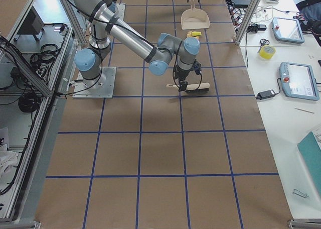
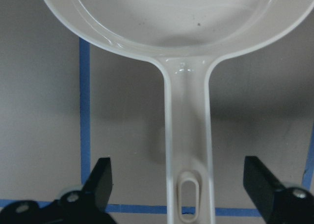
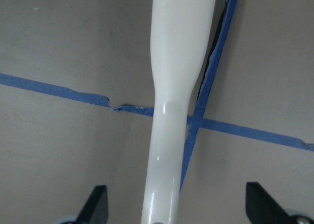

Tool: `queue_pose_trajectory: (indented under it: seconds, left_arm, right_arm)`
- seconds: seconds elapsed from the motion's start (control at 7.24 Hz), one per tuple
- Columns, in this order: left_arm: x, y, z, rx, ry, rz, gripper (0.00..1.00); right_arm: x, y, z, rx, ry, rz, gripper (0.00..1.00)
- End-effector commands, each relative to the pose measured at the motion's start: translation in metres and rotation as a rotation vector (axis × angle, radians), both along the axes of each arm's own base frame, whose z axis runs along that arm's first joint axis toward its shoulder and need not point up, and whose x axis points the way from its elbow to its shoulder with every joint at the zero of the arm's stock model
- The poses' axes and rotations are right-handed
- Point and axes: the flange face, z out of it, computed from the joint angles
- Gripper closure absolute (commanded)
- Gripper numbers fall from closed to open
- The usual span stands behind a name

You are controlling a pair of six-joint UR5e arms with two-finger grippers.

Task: Sweep and dump trash into bin
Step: 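Close the left gripper on the dustpan handle while the right gripper grasps the brush handle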

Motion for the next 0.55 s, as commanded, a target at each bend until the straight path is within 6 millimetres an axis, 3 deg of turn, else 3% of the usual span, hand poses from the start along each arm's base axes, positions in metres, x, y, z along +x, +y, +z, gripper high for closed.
queue_pose_trajectory:
  seconds: [0.0,0.14,0.28,0.41]
  left_arm:
    - [-0.0020,0.0016,-0.0069,0.013,0.004,0.007,0.05]
    - [-0.0048,0.0053,-0.0118,0.024,0.005,0.004,0.10]
    - [-0.0066,0.0064,-0.0122,0.027,-0.001,-0.004,0.39]
    - [-0.0063,0.0070,-0.0070,0.020,-0.007,-0.006,0.77]
  right_arm:
    - [-0.0051,-0.0007,-0.0130,0.022,-0.008,-0.022,0.00]
    - [-0.0045,0.0004,-0.0166,0.029,-0.012,-0.027,0.00]
    - [-0.0032,0.0003,-0.0190,0.028,-0.023,-0.038,0.03]
    - [-0.0032,0.0002,-0.0198,0.030,-0.024,-0.038,0.04]
